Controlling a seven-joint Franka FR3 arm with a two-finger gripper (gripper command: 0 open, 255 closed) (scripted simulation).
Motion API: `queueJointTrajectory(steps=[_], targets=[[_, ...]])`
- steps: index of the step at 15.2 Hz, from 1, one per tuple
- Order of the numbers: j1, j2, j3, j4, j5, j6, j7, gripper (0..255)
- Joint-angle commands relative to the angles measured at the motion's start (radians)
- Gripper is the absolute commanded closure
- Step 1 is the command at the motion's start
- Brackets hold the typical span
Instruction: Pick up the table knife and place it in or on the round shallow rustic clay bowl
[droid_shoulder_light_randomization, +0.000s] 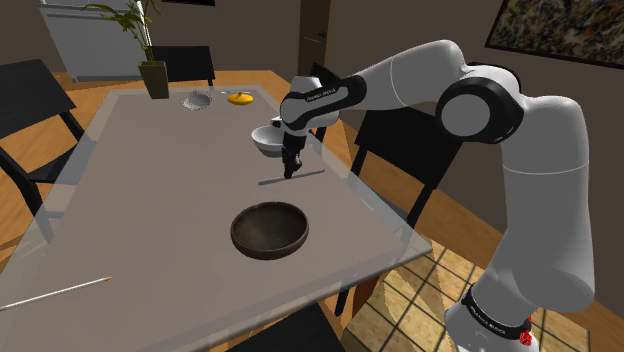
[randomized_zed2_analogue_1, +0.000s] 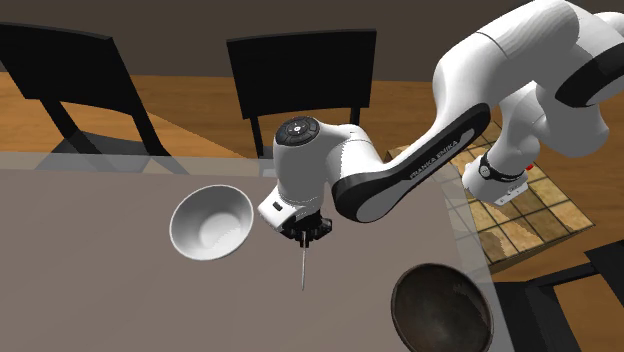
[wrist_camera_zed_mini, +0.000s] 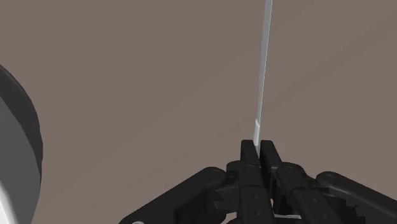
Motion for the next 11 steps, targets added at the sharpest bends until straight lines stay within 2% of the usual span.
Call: queueJointTrajectory(steps=[1, 4, 11], targets=[[0.0, 0.0, 0.0, 0.0, 0.0, 0.0, 0.0, 255], [0.0, 0.0, 0.0, 0.0, 0.0, 0.0, 0.0, 255], [0.001, -0.035, -0.006, 0.042, -0.013, -0.076, 0.017, 255]])
